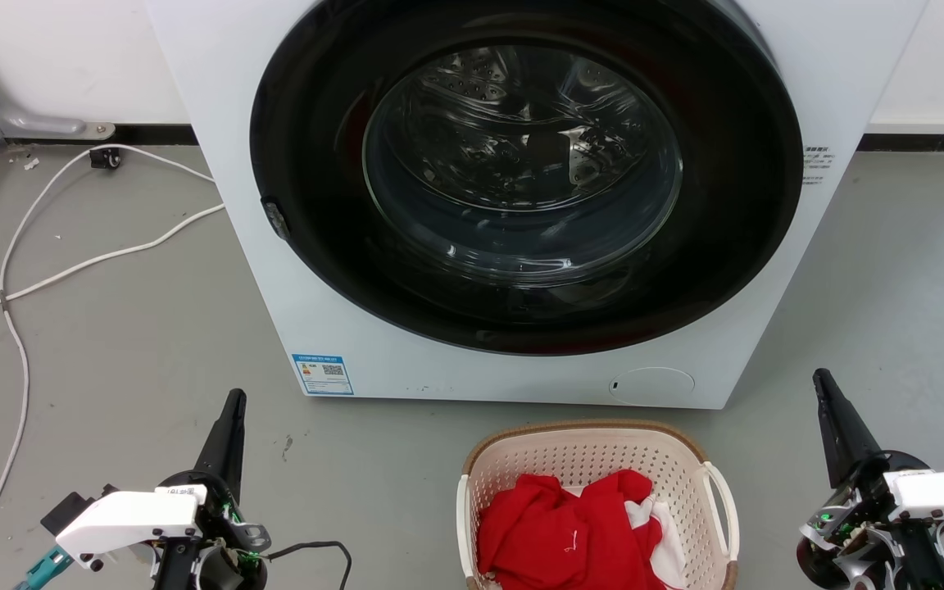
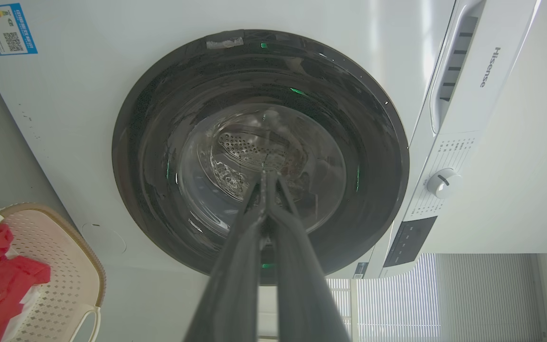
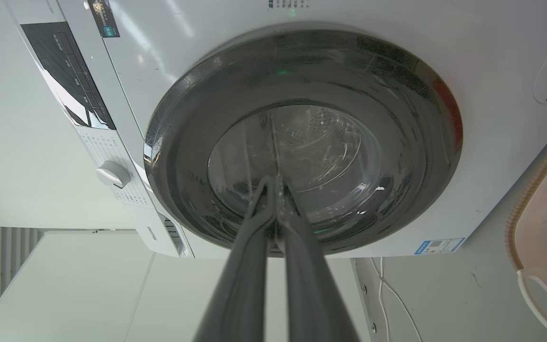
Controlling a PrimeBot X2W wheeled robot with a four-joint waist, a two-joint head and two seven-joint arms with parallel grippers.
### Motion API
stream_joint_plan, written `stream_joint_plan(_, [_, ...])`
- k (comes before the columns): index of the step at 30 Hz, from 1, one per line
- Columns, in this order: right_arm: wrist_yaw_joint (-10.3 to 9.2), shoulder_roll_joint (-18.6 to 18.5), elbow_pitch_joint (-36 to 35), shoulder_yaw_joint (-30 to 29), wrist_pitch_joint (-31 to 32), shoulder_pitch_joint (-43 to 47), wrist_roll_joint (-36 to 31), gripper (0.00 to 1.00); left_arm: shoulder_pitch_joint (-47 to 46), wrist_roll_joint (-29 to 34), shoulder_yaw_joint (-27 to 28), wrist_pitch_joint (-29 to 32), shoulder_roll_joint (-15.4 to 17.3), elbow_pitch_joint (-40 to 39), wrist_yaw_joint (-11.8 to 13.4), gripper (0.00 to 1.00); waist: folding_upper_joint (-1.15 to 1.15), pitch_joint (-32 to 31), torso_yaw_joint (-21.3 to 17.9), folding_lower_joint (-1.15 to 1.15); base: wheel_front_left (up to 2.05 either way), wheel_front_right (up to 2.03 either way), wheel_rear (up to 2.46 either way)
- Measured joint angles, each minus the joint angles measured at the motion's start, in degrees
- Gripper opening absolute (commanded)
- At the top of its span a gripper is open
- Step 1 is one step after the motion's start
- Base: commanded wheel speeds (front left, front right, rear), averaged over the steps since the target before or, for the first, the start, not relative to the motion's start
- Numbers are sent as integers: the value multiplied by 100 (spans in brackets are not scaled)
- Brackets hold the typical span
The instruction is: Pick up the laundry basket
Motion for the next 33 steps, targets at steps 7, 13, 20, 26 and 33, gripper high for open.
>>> stream_joint_plan(7, [0,2,0,-3,3,0,-5,0,0,0,0,0,0,0,0,0,0,0,0,0,0,0,0])
stream_joint_plan(13, [0,4,1,-7,3,-1,-7,0,0,0,0,0,0,0,0,0,0,0,0,0,0,0,0])
stream_joint_plan(20, [0,7,1,-10,4,-1,-7,0,-1,0,0,0,0,0,0,0,0,0,0,0,0,0,0])
stream_joint_plan(26, [0,9,1,-12,5,-1,-7,0,-1,0,0,0,0,0,0,0,0,0,0,0,0,0,0])
stream_joint_plan(33, [-2,23,236,1,0,225,-7,100,216,1,-45,-14,-24,240,2,100,0,0,0,1,0,0,0])
